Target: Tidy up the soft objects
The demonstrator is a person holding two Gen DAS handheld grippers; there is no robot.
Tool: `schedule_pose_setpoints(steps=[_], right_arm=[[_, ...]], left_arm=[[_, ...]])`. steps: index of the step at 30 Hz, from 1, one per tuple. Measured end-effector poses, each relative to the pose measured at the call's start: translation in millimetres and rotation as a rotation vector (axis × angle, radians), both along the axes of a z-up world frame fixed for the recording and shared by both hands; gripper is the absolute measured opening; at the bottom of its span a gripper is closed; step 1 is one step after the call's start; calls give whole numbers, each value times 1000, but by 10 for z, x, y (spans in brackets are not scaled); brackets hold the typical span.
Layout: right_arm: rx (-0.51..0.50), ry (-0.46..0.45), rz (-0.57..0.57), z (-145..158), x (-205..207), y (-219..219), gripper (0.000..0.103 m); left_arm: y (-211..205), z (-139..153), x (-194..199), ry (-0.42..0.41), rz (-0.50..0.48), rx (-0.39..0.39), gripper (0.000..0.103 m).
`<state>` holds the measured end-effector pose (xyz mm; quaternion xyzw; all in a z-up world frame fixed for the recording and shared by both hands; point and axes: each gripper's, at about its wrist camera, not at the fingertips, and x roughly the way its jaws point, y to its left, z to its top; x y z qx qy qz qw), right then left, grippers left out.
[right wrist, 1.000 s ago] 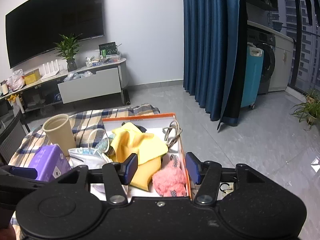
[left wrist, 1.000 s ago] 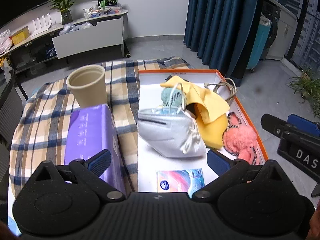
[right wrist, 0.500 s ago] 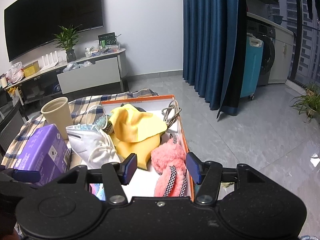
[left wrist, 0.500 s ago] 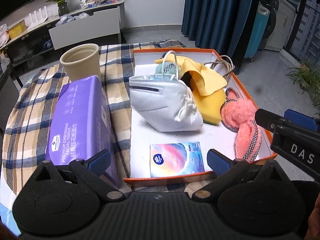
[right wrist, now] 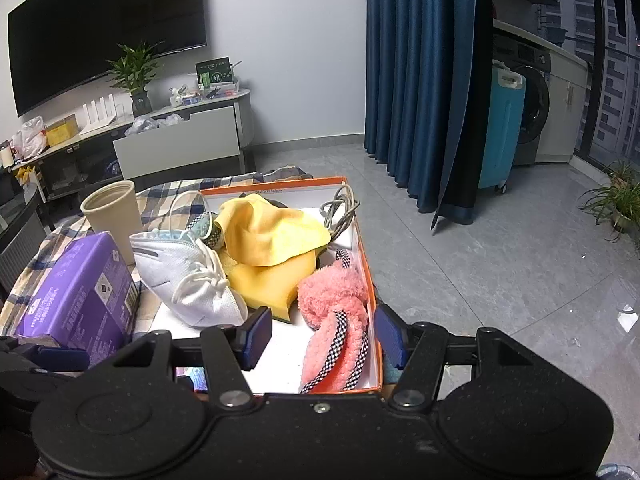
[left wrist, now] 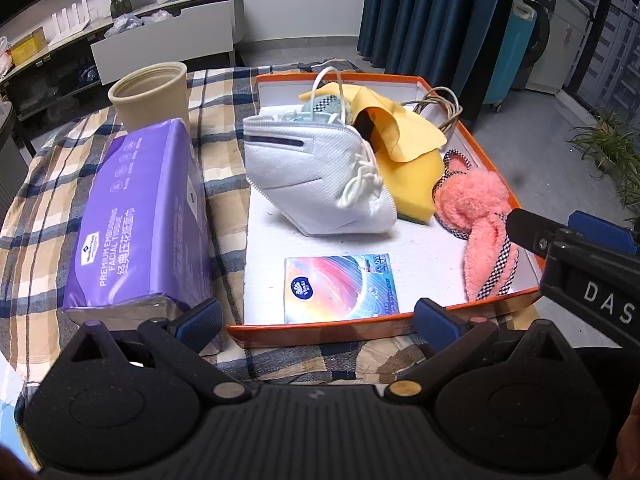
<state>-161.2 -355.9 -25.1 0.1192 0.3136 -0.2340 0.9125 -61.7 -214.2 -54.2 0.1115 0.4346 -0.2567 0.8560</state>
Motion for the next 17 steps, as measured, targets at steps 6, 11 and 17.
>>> schedule_pose_setpoints(steps=[6,11,17], right_arm=[[2,-5,8,12,-33,25,70],[-2,-12,7,47,-73,40,70],[-10,-23,5,102,-103,67,70]], left_arm=[[3,14,-31,-2,-8,-8,103],[11,22,-58,1,-12,-14,103],[35,56,-84,-3,-19,-24,103]])
